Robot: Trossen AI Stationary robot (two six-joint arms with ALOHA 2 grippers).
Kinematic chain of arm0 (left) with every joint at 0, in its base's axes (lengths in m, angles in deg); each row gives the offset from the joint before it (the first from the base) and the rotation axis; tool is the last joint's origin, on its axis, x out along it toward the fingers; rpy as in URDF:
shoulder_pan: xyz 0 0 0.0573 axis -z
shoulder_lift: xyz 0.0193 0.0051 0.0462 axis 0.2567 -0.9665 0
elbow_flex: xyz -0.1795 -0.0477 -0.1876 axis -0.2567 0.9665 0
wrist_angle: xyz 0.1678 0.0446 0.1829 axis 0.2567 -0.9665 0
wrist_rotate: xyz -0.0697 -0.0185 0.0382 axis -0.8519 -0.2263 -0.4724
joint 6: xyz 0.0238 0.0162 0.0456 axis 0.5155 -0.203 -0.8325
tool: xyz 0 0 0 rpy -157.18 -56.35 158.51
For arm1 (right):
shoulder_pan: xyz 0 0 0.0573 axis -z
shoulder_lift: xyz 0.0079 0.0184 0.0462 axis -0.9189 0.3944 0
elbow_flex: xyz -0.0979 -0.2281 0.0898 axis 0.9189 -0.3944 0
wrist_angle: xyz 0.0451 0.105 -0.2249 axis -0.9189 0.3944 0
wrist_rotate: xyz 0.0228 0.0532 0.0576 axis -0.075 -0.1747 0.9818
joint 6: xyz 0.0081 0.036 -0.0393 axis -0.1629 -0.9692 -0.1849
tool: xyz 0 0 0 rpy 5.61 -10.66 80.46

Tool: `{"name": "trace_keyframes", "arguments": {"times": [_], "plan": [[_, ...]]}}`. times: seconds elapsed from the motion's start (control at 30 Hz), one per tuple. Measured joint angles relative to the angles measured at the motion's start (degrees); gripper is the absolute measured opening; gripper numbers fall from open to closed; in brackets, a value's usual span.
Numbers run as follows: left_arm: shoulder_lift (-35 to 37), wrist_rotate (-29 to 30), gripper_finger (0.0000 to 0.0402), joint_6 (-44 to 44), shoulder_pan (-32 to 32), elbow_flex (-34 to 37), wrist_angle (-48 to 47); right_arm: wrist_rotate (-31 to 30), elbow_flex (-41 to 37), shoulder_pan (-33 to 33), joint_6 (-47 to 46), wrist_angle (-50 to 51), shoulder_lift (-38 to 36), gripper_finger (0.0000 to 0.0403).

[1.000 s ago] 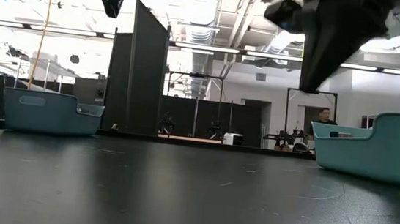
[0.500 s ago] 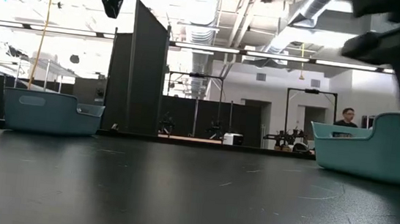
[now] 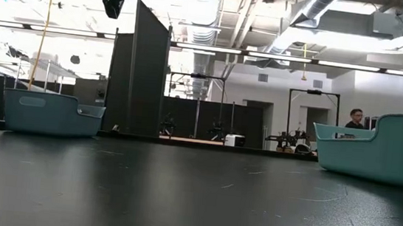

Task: Sort batteries
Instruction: Put the brown battery into the green bin

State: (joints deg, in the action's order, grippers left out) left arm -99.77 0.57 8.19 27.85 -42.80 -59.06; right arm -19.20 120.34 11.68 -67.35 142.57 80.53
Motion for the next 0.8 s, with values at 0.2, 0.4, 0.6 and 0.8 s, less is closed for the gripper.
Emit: {"name": "trace_keyframes", "arguments": {"times": [0.2,0.4,0.6,0.8], "plan": [[0.0,0.0,0.0184,-0.09,0.0,0.0,0.01,-1.93,-7.4,-0.54,-10.85,-4.08,-0.48,0.0221],[0.02,0.02,0.0184,-0.54,0.0,0.0,-0.01,-2.62,-10.6,1.14,-8.32,-9.73,-2.62,0.022],[0.02,0.02,0.0184,-1.21,0.0,0.0,-0.04,-2.69,-13.94,1.38,-8.46,-13.75,-4.79,0.0208],[0.02,0.02,0.0184,-1.65,0.02,0.0,-0.04,-3.37,-14.26,2.12,-10.26,-15.81,-5.23,0.0186]]}}
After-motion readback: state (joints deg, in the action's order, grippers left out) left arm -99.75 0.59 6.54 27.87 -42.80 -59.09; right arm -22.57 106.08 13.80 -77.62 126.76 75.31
